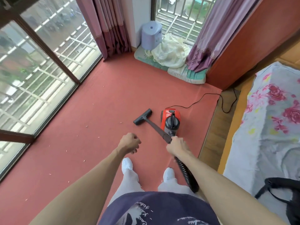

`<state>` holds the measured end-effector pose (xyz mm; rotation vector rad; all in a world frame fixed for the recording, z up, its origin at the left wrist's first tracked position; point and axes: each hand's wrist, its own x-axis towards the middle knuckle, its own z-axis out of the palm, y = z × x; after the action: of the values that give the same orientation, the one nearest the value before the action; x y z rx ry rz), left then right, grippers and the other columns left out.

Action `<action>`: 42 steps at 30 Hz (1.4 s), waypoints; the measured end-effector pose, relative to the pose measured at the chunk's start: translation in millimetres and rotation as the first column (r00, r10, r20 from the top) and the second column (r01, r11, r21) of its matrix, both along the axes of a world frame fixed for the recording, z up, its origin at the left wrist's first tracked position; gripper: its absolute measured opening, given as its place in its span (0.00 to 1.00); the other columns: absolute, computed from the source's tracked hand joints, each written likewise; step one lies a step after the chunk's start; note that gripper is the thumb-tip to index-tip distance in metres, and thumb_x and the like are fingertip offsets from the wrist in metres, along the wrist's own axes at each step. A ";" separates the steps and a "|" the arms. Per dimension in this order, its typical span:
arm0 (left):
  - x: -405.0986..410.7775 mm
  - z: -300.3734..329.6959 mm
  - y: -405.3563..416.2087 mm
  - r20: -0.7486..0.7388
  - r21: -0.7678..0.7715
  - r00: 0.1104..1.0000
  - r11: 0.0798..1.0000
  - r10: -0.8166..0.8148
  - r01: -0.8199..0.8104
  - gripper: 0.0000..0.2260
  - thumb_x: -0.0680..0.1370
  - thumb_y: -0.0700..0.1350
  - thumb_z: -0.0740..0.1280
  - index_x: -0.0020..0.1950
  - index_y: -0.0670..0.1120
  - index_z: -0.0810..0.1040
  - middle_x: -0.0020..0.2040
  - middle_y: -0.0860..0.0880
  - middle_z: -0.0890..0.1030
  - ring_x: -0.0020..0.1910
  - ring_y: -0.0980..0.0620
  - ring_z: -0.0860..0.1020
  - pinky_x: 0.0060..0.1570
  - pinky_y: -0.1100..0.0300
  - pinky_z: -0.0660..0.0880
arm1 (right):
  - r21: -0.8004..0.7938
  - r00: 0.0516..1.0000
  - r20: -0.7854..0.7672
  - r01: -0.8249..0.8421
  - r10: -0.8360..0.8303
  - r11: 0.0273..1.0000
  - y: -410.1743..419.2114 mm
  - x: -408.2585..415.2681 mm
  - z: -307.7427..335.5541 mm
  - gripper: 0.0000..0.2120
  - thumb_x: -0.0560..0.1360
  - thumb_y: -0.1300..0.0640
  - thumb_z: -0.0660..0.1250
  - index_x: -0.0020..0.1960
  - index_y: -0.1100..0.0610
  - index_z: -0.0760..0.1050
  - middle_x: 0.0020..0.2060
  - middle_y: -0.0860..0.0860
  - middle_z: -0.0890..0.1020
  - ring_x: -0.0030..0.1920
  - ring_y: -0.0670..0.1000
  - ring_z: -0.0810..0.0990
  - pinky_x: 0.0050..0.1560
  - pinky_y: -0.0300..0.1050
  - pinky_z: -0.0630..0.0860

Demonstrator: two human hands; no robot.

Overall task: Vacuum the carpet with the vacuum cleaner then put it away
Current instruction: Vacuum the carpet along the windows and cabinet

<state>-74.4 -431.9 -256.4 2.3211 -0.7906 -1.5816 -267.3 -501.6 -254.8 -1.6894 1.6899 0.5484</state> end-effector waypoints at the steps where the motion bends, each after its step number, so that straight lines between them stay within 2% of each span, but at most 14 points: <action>1: -5.8 1.3 1.5 0.012 0.003 0.999 0.999 0.032 -0.032 0.09 0.75 0.37 0.60 0.48 0.38 0.79 0.36 0.45 0.80 0.29 0.46 0.78 0.29 0.59 0.76 | 0.003 1.000 0.008 0.002 -0.002 1.000 -9.0 -9.3 4.1 0.18 0.74 0.59 0.60 0.62 0.58 0.76 0.57 0.59 0.81 0.57 0.59 0.80 0.55 0.48 0.79; 4: -35.4 4.8 3.2 0.000 0.021 1.000 0.999 0.032 -0.032 0.08 0.76 0.37 0.60 0.47 0.38 0.79 0.36 0.45 0.80 0.29 0.47 0.78 0.31 0.57 0.78 | 0.049 0.999 0.033 0.009 -0.010 0.999 -28.0 -46.1 20.7 0.17 0.72 0.58 0.60 0.60 0.58 0.75 0.51 0.58 0.83 0.49 0.58 0.84 0.48 0.51 0.82; 8: -80.9 11.0 -5.5 -0.037 0.006 0.999 1.000 0.019 -0.019 0.09 0.76 0.37 0.60 0.49 0.38 0.79 0.36 0.45 0.80 0.29 0.47 0.78 0.31 0.58 0.78 | 0.077 0.994 -0.024 -0.100 0.102 0.992 -46.9 -90.4 39.2 0.20 0.73 0.56 0.61 0.64 0.59 0.74 0.53 0.59 0.83 0.52 0.60 0.83 0.50 0.50 0.81; 12: -103.8 23.7 -18.8 -0.062 -0.047 0.997 0.998 -0.044 0.041 0.11 0.76 0.36 0.58 0.51 0.37 0.79 0.39 0.43 0.81 0.30 0.47 0.79 0.37 0.54 0.80 | 0.164 0.995 0.092 0.016 -0.031 0.986 -56.5 -94.8 40.6 0.15 0.73 0.61 0.60 0.58 0.61 0.73 0.35 0.60 0.83 0.28 0.57 0.83 0.33 0.55 0.84; 15: -99.8 37.3 -21.5 -0.052 -0.105 0.999 0.994 0.007 -0.012 0.11 0.76 0.37 0.58 0.51 0.36 0.79 0.39 0.43 0.81 0.32 0.45 0.79 0.39 0.52 0.80 | 0.193 0.984 0.160 0.048 -0.080 0.980 -57.4 -80.1 25.5 0.15 0.71 0.59 0.63 0.56 0.61 0.76 0.34 0.58 0.83 0.29 0.57 0.82 0.39 0.59 0.84; 18: -81.7 47.5 -15.6 -0.088 -0.128 0.987 0.981 0.133 -0.144 0.10 0.77 0.37 0.60 0.51 0.35 0.79 0.37 0.44 0.79 0.31 0.47 0.78 0.32 0.57 0.77 | 0.243 0.975 0.203 0.045 -0.096 0.969 -47.0 -56.3 9.7 0.10 0.72 0.59 0.66 0.53 0.60 0.73 0.33 0.58 0.81 0.30 0.58 0.81 0.40 0.60 0.83; 21: -53.3 51.5 -7.3 -0.125 -0.137 0.962 0.956 0.245 -0.261 0.10 0.77 0.36 0.60 0.51 0.35 0.79 0.36 0.45 0.78 0.28 0.49 0.77 0.28 0.61 0.75 | 0.169 0.976 0.216 -0.074 0.037 0.983 -39.3 -22.8 11.2 0.11 0.74 0.54 0.67 0.56 0.55 0.76 0.40 0.56 0.82 0.30 0.54 0.81 0.33 0.45 0.81; 23: -32.1 51.4 -4.1 -0.144 -0.131 0.945 0.941 0.294 -0.313 0.10 0.77 0.36 0.60 0.51 0.35 0.79 0.36 0.44 0.78 0.28 0.50 0.77 0.28 0.60 0.75 | 0.121 0.972 0.217 -0.120 0.092 0.985 -41.2 -3.6 19.4 0.10 0.75 0.53 0.65 0.54 0.53 0.77 0.41 0.53 0.81 0.29 0.49 0.78 0.24 0.36 0.70; 25: -11.8 48.2 -3.2 -0.149 -0.120 0.932 0.930 0.330 -0.348 0.10 0.77 0.36 0.60 0.52 0.35 0.79 0.36 0.44 0.78 0.27 0.50 0.77 0.28 0.60 0.76 | 0.106 0.967 0.253 -0.046 0.018 0.993 -48.7 9.6 23.7 0.06 0.73 0.55 0.65 0.49 0.54 0.77 0.37 0.54 0.82 0.27 0.51 0.79 0.26 0.37 0.73; 27: 4.9 42.1 -4.8 -0.161 -0.112 0.916 0.915 0.367 -0.387 0.10 0.77 0.36 0.61 0.52 0.35 0.80 0.36 0.45 0.78 0.27 0.50 0.76 0.29 0.60 0.76 | 0.147 0.930 0.322 0.134 -0.175 0.980 -58.1 19.2 25.0 0.03 0.71 0.58 0.65 0.45 0.54 0.74 0.35 0.57 0.81 0.25 0.55 0.78 0.29 0.46 0.79; 29: 17.1 36.6 -9.2 -0.188 -0.102 0.897 0.900 0.401 -0.424 0.10 0.77 0.37 0.61 0.52 0.35 0.80 0.36 0.45 0.78 0.27 0.49 0.76 0.31 0.58 0.76 | 0.193 0.888 0.346 0.249 -0.303 0.949 -67.7 30.7 22.4 0.05 0.73 0.60 0.66 0.48 0.56 0.76 0.36 0.59 0.80 0.23 0.54 0.76 0.29 0.48 0.79; 32: 28.7 33.5 -20.3 -0.235 -0.104 0.885 0.894 0.403 -0.435 0.10 0.77 0.37 0.61 0.52 0.35 0.79 0.36 0.44 0.77 0.28 0.49 0.76 0.32 0.58 0.76 | 0.229 0.878 0.337 0.275 -0.341 0.934 -75.3 59.9 14.8 0.09 0.74 0.60 0.67 0.53 0.62 0.77 0.36 0.60 0.78 0.23 0.53 0.75 0.26 0.43 0.76; 38: 60.8 29.0 -29.9 -0.308 -0.137 0.849 0.863 0.429 -0.486 0.09 0.78 0.37 0.60 0.49 0.36 0.79 0.36 0.44 0.78 0.29 0.49 0.76 0.34 0.56 0.76 | 0.379 0.867 0.299 0.276 -0.399 0.883 -80.9 144.9 -5.1 0.05 0.77 0.62 0.65 0.50 0.63 0.71 0.36 0.60 0.73 0.28 0.54 0.74 0.24 0.42 0.74; 42: 91.1 28.3 -24.9 -0.328 -0.130 0.822 0.840 0.465 -0.527 0.09 0.78 0.36 0.58 0.47 0.38 0.78 0.36 0.43 0.77 0.29 0.49 0.75 0.32 0.58 0.75 | 0.382 0.728 0.390 0.430 -0.564 0.818 -102.2 180.2 2.1 0.03 0.77 0.64 0.63 0.45 0.63 0.70 0.31 0.57 0.72 0.25 0.51 0.70 0.25 0.40 0.69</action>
<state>16.7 -456.8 -228.1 1.8747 -0.2329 -1.4516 -87.1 -603.8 -252.7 -0.9868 1.5159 0.0606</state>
